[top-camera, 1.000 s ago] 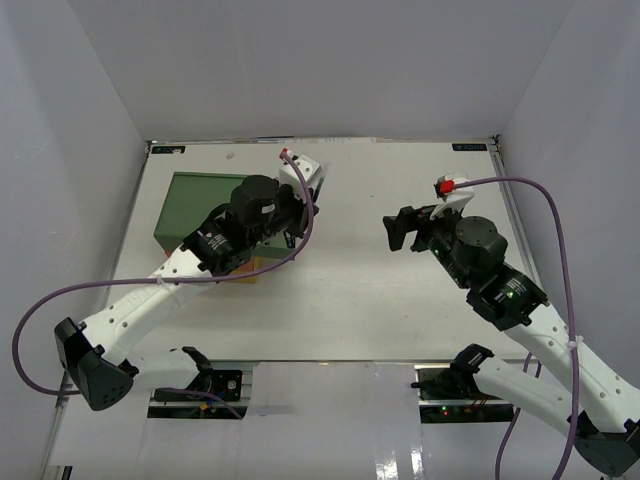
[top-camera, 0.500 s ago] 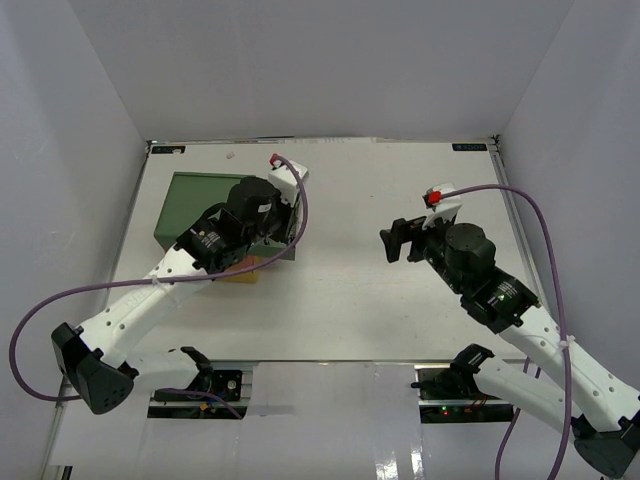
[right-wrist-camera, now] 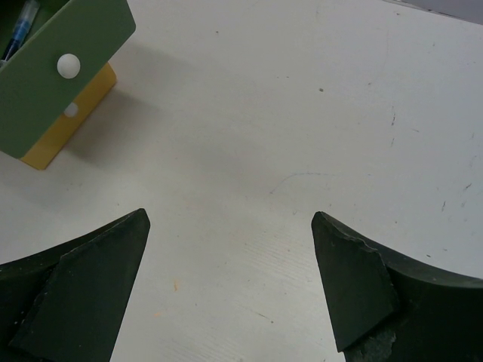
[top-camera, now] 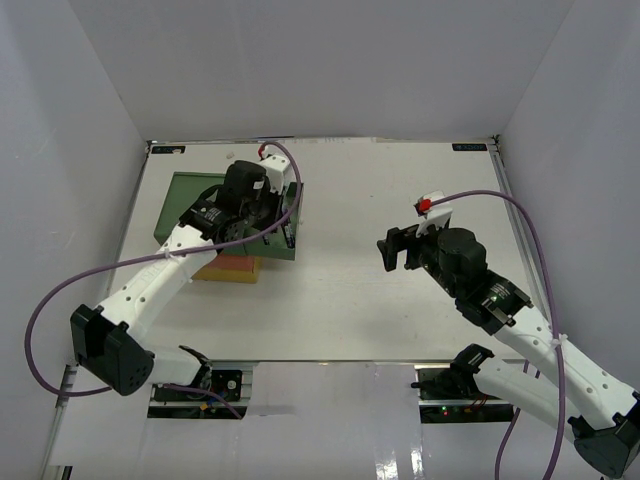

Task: Sort the stationery into containers
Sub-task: Place the pen in the drawer, then close the drawer in the storage box, then reset both arms

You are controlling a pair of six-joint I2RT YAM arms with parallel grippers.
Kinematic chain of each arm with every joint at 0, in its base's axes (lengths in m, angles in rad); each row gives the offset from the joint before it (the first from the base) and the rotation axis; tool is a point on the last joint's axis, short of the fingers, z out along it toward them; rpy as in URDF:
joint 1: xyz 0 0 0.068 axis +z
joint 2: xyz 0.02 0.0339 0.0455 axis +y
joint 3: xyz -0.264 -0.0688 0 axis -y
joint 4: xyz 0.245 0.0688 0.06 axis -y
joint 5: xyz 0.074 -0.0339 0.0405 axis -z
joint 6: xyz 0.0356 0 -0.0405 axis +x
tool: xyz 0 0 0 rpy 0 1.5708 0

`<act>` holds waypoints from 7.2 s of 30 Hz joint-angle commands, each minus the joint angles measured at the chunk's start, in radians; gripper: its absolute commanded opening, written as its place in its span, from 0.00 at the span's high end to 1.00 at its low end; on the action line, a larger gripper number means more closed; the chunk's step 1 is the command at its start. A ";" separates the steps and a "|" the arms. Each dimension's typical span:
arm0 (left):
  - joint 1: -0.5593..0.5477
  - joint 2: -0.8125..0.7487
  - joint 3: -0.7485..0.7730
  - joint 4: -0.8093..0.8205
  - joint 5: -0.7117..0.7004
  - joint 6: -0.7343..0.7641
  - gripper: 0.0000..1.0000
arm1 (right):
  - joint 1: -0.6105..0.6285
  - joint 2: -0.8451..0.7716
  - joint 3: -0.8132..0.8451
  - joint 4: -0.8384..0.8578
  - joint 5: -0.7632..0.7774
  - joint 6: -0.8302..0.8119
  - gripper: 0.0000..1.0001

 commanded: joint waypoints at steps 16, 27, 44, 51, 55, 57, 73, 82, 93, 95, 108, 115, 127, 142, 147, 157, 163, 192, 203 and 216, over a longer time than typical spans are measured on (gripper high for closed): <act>0.077 0.172 0.141 -0.108 0.089 -0.036 1.00 | -0.006 -0.013 -0.027 0.058 0.031 -0.047 0.05; 0.087 0.201 0.144 -0.127 0.086 -0.059 0.94 | -0.004 -0.016 -0.035 0.059 0.036 -0.044 0.05; 0.090 0.225 0.158 -0.134 0.087 -0.060 0.80 | -0.004 -0.015 -0.038 0.059 0.036 -0.044 0.05; 0.090 0.227 0.162 -0.131 0.073 -0.059 0.76 | -0.006 -0.015 -0.039 0.059 0.037 -0.042 0.05; 0.090 0.225 0.162 -0.131 0.073 -0.059 0.71 | -0.004 -0.013 -0.039 0.059 0.036 -0.042 0.05; 0.090 0.225 0.164 -0.128 0.075 -0.059 0.69 | -0.006 -0.012 -0.039 0.059 0.036 -0.042 0.05; 0.090 0.189 0.225 -0.125 0.090 -0.066 0.58 | -0.006 -0.009 -0.026 0.059 0.008 -0.041 0.05; 0.090 0.179 0.358 -0.107 0.081 -0.077 0.41 | -0.006 0.039 0.022 0.113 -0.149 -0.084 0.03; 0.158 0.107 0.281 0.057 -0.106 -0.117 0.07 | -0.006 0.315 0.095 0.328 -0.476 -0.286 0.09; 0.185 0.061 0.231 0.121 -0.134 -0.129 0.02 | -0.009 0.405 0.128 0.329 -0.565 -0.335 0.10; 0.417 -0.140 -0.106 0.335 -0.146 -0.192 0.02 | -0.016 0.767 0.378 0.358 -0.825 -0.438 0.09; 0.431 -0.158 -0.203 0.355 -0.128 -0.201 0.02 | -0.015 0.879 0.487 0.331 -0.918 -0.438 0.03; 0.429 -0.149 -0.310 0.352 -0.011 -0.241 0.02 | -0.003 1.022 0.632 0.328 -1.010 -0.438 0.01; 0.431 -0.144 -0.344 0.370 0.067 -0.251 0.02 | 0.071 1.272 0.938 0.318 -1.026 -0.444 0.00; 0.429 -0.146 -0.344 0.372 0.082 -0.252 0.02 | 0.088 1.310 0.984 0.378 -1.004 -0.403 0.01; 0.433 -0.180 -0.321 0.375 0.098 -0.257 0.02 | 0.096 1.219 0.898 0.424 -0.891 -0.358 0.02; 0.431 -0.215 -0.209 0.326 0.113 -0.248 0.02 | 0.076 0.973 0.670 0.424 -0.667 -0.381 0.03; 0.385 -0.870 -0.103 -0.119 -0.087 -0.108 0.02 | 0.065 -0.490 0.028 0.119 0.347 -0.374 0.10; 0.305 -0.959 -0.192 -0.183 -0.241 -0.155 0.02 | 0.067 -0.527 -0.024 0.127 0.359 -0.392 0.10; 0.268 -1.022 -0.246 -0.210 -0.287 -0.183 0.02 | 0.065 -0.527 -0.041 0.127 0.355 -0.395 0.10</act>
